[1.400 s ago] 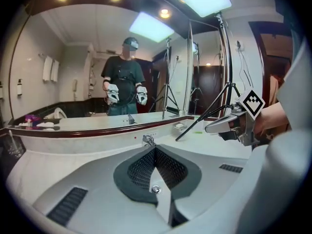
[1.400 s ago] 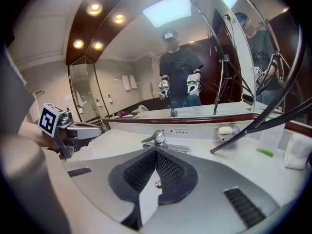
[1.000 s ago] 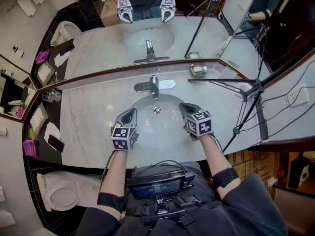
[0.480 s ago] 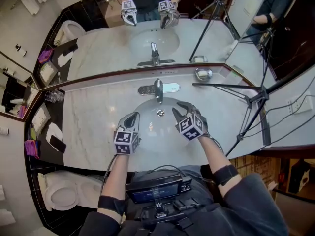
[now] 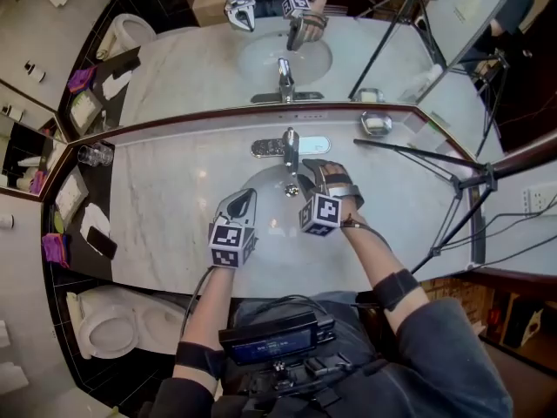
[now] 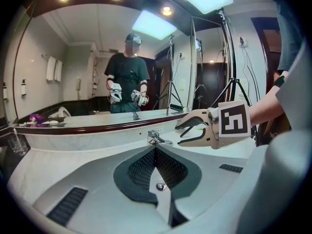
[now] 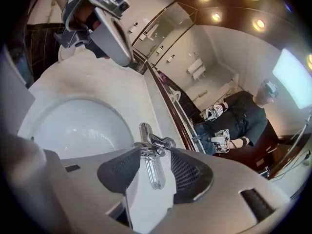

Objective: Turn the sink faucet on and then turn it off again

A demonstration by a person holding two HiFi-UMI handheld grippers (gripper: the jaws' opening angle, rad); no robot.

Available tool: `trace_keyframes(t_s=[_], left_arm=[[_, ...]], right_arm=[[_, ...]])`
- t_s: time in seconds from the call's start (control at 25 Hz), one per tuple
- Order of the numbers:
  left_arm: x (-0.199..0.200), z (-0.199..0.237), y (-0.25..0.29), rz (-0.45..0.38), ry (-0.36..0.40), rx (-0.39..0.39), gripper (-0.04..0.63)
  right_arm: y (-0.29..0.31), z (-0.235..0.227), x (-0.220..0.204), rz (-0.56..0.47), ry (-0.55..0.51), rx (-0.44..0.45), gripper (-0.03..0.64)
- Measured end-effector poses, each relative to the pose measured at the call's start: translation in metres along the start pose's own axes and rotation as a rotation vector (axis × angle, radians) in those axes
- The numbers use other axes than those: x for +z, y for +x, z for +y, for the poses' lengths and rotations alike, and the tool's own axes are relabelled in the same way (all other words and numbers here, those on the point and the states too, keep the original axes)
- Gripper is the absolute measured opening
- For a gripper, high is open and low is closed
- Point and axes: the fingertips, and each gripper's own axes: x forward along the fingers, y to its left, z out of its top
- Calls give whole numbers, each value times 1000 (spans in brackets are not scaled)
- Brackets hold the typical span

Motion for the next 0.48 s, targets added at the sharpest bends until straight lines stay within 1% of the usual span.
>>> trace_keyframes(t_s=[0.08, 0.24, 0.48], left_arm=[[-1, 3, 2, 5, 1, 1, 5], [1, 2, 5, 18, 2, -25, 5], [-4, 14, 12, 31, -23, -17, 5]], right_arm=[[10, 3, 4, 6, -38, 6, 221], [27, 8, 9, 19, -90, 18, 221], [52, 8, 14, 33, -124, 29, 221]])
